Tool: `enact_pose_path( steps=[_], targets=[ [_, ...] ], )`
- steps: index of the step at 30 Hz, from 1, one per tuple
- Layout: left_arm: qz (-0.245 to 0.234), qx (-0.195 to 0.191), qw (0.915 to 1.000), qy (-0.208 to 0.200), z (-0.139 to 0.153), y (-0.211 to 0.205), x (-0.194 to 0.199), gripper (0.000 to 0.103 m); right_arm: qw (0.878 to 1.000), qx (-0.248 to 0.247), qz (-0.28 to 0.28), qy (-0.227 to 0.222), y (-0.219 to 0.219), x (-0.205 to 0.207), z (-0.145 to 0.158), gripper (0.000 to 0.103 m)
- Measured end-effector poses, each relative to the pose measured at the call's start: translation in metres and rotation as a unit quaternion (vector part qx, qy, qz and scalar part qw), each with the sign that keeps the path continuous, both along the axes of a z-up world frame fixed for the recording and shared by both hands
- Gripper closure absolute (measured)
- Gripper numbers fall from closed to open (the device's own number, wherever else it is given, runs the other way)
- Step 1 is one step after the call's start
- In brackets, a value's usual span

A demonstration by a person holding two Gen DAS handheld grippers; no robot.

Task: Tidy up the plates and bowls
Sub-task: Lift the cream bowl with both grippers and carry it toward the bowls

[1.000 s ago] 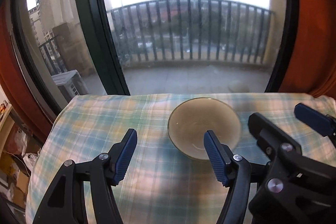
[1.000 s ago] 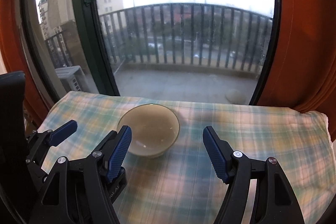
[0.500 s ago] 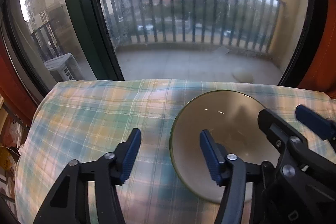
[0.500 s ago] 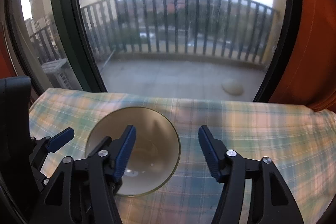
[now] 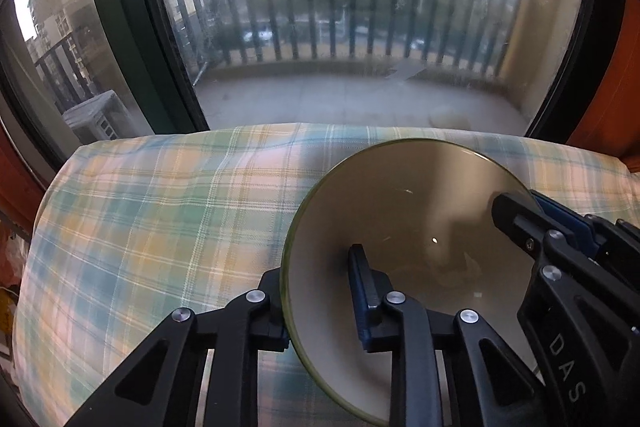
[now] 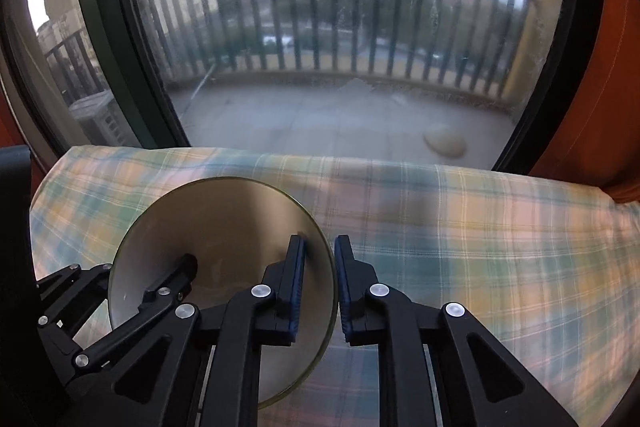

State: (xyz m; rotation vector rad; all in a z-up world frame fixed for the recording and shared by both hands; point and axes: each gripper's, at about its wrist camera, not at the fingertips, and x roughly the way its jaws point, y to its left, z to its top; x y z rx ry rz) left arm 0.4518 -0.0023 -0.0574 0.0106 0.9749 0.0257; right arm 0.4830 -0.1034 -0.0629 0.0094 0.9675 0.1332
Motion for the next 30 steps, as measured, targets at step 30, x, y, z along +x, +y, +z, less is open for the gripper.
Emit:
enact_pose_path(
  steps=[30],
  targets=[
    [0.002, -0.024, 0.9993, -0.028, 0.057, 0.005, -0.056, 0.080, 1.000, 0.000, 0.015, -0.017, -0.003, -0.051, 0.062, 0.084]
  ],
)
